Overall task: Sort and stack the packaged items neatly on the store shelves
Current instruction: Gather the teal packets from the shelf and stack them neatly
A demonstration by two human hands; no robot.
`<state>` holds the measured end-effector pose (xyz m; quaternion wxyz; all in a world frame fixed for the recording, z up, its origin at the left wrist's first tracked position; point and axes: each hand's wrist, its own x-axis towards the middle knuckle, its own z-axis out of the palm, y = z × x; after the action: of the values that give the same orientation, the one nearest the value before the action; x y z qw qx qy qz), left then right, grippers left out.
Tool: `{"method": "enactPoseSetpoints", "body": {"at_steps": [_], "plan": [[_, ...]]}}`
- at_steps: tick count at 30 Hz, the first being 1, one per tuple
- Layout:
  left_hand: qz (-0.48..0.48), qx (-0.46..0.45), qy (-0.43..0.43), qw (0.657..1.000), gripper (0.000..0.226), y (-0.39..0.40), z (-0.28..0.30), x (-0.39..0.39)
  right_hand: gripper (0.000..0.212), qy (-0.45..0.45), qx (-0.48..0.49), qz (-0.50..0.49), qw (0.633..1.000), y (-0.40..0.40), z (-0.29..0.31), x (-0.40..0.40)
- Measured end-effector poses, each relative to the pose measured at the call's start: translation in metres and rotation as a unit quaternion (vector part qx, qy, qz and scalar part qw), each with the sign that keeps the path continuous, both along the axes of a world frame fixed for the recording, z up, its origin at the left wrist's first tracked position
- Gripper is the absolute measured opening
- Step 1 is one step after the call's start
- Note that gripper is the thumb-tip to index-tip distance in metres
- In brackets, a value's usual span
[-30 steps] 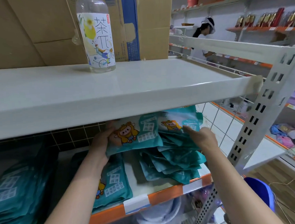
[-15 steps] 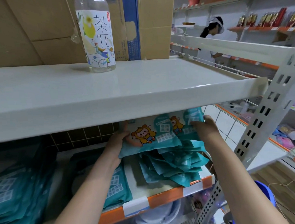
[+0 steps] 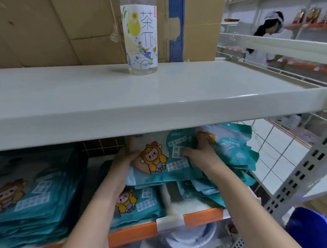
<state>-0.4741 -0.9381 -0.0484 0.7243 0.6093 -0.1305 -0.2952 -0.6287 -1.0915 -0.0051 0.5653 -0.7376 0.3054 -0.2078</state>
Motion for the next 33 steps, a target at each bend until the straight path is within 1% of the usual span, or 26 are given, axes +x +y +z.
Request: {"method": "enactPoseSetpoints", "body": {"at_steps": [2,4,5,6,7,9,12,13,17,19,20,22,23,24,25,26,27,28,30,31,33], "plan": [[0.013,-0.010,-0.072,0.997,0.036,0.024,-0.006,0.006,0.040,-0.008,0.013,0.034,0.999,0.019,-0.010,0.016],[0.036,0.026,-0.139,0.989,0.067,0.046,-0.012,0.011,0.040,-0.032,0.034,0.054,0.997,0.039,-0.019,0.032],[0.053,0.046,-0.158,0.985,0.082,0.055,-0.014,0.012,0.042,-0.046,0.046,0.059,0.996,0.049,-0.023,0.040],[0.068,0.062,-0.170,0.981,0.092,0.064,-0.017,0.012,0.044,-0.058,0.062,0.059,0.995,0.059,-0.026,0.047],[0.080,0.077,-0.180,0.977,0.096,0.071,-0.021,0.011,0.046,-0.064,0.081,0.055,0.993,0.068,-0.031,0.052],[0.094,0.111,-0.180,0.973,0.098,0.082,-0.032,0.003,0.044,-0.055,0.108,0.048,0.991,0.084,-0.043,0.058],[0.096,0.134,-0.174,0.971,0.101,0.093,-0.055,-0.009,0.041,-0.030,0.119,0.050,0.991,0.100,-0.059,0.055],[0.096,0.138,-0.180,0.969,0.097,0.095,-0.060,-0.010,0.042,-0.026,0.121,0.048,0.991,0.102,-0.060,0.054],[0.109,0.107,-0.177,0.972,0.060,0.089,-0.062,-0.001,0.048,-0.022,0.096,0.045,0.994,0.098,-0.052,0.056],[0.108,0.116,-0.199,0.967,0.053,0.087,-0.056,0.002,0.050,-0.023,0.069,0.043,0.996,0.096,-0.049,0.058],[0.102,0.131,-0.196,0.967,0.052,0.087,-0.054,0.002,0.049,-0.008,0.052,0.040,0.998,0.094,-0.050,0.058],[0.083,0.181,-0.151,0.968,0.049,0.088,-0.055,0.003,0.042,0.039,0.020,0.035,0.998,0.091,-0.059,0.061],[0.071,0.233,-0.126,0.962,0.052,0.089,-0.057,0.005,0.037,0.077,-0.004,0.030,0.997,0.089,-0.067,0.062],[0.057,0.305,-0.112,0.944,0.066,0.091,-0.062,0.007,0.036,0.138,-0.051,0.030,0.989,0.088,-0.076,0.063],[0.037,0.376,-0.105,0.920,0.088,0.094,-0.068,0.009,0.042,0.211,-0.111,0.037,0.970,0.087,-0.085,0.064],[0.015,0.432,-0.101,0.896,0.105,0.097,-0.073,0.011,0.050,0.269,-0.162,0.044,0.948,0.087,-0.094,0.065],[-0.001,0.461,-0.095,0.882,0.113,0.098,-0.079,0.011,0.055,0.297,-0.183,0.050,0.936,0.088,-0.099,0.066],[-0.011,0.468,-0.083,0.880,0.112,0.098,-0.080,0.009,0.057,0.298,-0.162,0.054,0.939,0.089,-0.104,0.066],[-0.018,0.448,-0.065,0.891,0.098,0.098,-0.078,0.005,0.056,0.269,-0.091,0.055,0.957,0.090,-0.106,0.067],[-0.018,0.438,-0.060,0.897,0.091,0.096,-0.078,0.005,0.054,0.257,-0.075,0.057,0.962,0.089,-0.106,0.068],[-0.015,0.429,-0.058,0.901,0.088,0.092,-0.073,0.006,0.049,0.241,-0.066,0.054,0.967,0.085,-0.103,0.067]]}}
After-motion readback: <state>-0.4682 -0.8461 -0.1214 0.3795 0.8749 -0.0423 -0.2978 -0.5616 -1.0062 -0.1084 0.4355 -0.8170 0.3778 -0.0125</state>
